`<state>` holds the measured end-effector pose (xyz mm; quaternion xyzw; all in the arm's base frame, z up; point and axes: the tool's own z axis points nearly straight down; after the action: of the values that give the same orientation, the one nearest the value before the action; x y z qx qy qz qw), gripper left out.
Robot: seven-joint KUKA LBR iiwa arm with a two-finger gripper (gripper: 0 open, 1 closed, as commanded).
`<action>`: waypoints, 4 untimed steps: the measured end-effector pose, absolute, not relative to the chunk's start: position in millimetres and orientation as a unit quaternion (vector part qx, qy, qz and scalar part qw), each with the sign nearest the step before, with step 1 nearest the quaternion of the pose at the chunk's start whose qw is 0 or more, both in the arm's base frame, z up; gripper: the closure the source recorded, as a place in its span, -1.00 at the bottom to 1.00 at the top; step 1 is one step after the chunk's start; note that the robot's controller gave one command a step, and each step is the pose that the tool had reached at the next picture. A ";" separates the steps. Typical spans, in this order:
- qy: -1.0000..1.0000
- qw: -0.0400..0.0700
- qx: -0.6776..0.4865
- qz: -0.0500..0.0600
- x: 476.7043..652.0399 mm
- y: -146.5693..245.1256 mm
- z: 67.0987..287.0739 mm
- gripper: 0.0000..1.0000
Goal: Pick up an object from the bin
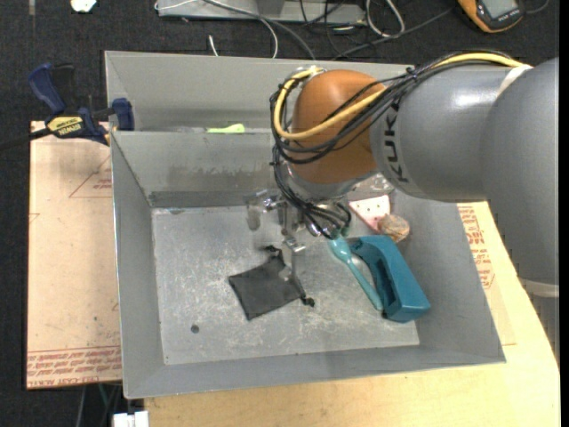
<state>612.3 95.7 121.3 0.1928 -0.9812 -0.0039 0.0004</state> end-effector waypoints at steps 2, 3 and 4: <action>-0.968 -0.009 0.251 -0.005 597.1 116.5 76.0 1.00; -0.968 -0.009 0.250 -0.006 596.9 116.9 76.0 1.00; -0.968 -0.002 0.250 -0.007 592.2 116.8 113.5 1.00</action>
Offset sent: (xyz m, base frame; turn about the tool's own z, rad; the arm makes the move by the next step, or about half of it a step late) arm -0.0203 0.0203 -0.0513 -0.1192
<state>592.2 116.8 113.5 0.2500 -0.9682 -0.0067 -0.0022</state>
